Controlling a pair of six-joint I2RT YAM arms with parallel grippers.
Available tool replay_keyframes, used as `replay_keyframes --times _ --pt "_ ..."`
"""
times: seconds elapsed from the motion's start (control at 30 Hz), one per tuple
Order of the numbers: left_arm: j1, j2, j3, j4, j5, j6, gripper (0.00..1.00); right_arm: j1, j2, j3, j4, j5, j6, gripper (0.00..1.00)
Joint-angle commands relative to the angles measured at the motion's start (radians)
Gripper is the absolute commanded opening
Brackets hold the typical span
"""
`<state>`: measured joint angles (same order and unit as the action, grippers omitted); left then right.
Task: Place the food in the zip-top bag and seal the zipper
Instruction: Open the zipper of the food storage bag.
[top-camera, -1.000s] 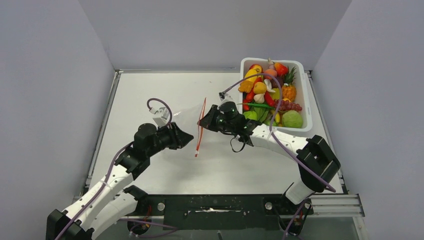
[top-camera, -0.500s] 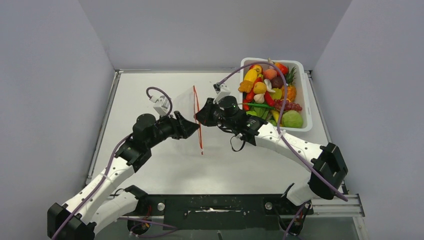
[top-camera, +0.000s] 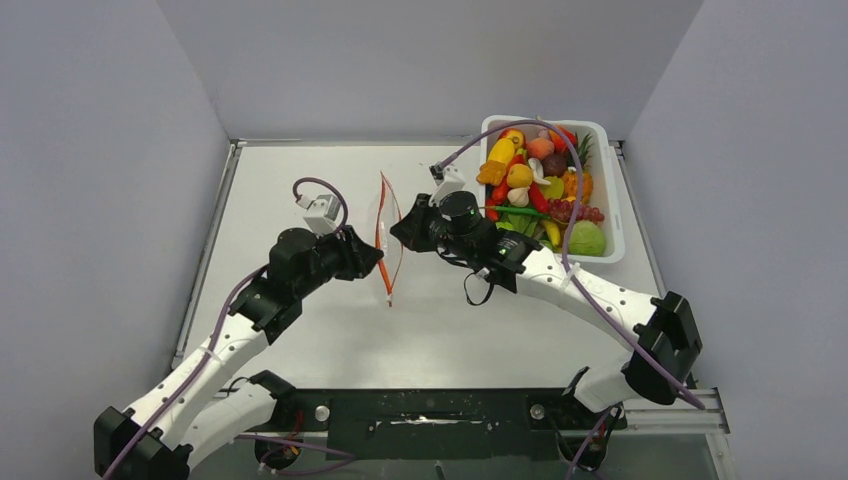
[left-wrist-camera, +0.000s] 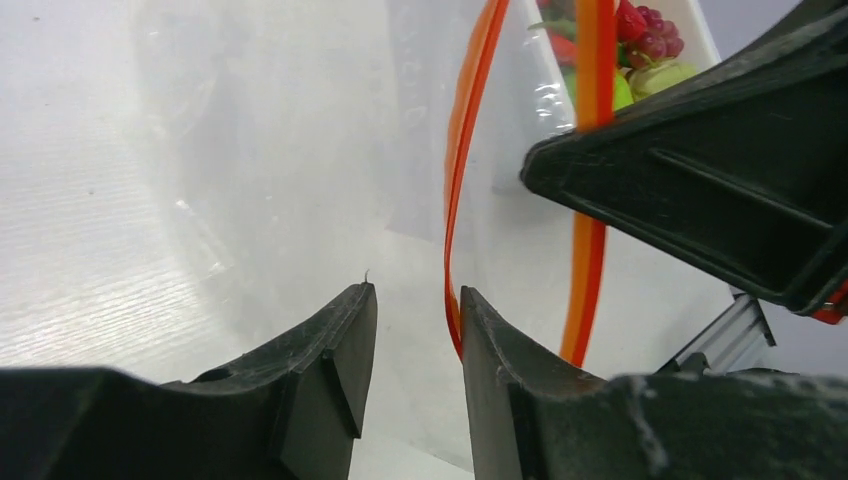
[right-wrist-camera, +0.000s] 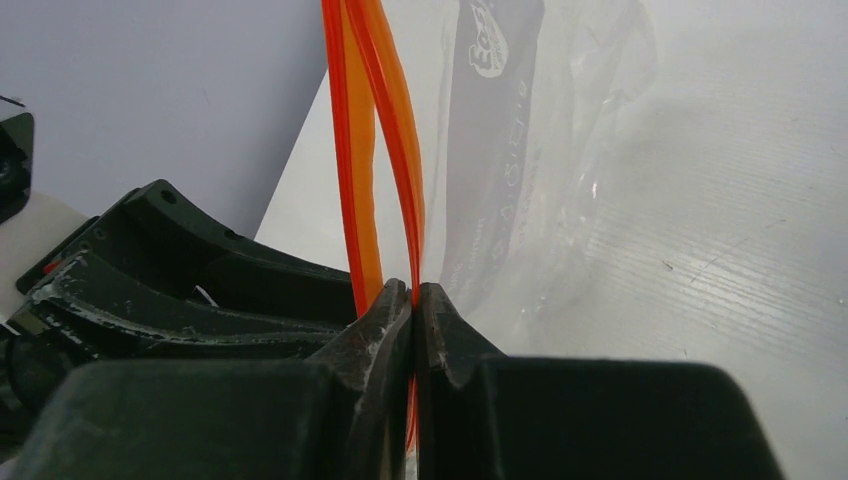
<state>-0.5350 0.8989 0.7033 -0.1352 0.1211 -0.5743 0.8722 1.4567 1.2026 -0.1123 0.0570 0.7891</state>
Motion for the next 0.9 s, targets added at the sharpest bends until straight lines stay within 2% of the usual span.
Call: replay_keyframes --times 0.0,0.2,0.33,0.63,0.8,0.87 --pt "0.0 -0.018 0.051 -0.029 -0.076 0.044 0.35 0.006 -0.072 0.006 0.037 0.037 -0.005 0.0" --pt "0.0 0.008 0.037 0.041 -0.012 -0.004 0.36 0.009 -0.053 -0.008 0.072 0.006 0.021 0.0" --pt "0.0 0.005 0.017 0.134 0.04 -0.045 0.42 0.016 -0.035 -0.003 0.073 0.01 0.023 0.0" --pt "0.0 0.046 -0.003 0.214 0.017 -0.071 0.43 0.019 -0.037 -0.01 0.065 0.034 0.01 0.0" --pt "0.001 0.061 0.033 0.149 -0.071 -0.027 0.09 0.009 -0.042 0.0 0.032 0.063 -0.032 0.0" --pt "0.002 0.054 0.052 0.099 -0.151 0.015 0.0 -0.01 -0.049 -0.001 0.004 0.078 -0.047 0.0"
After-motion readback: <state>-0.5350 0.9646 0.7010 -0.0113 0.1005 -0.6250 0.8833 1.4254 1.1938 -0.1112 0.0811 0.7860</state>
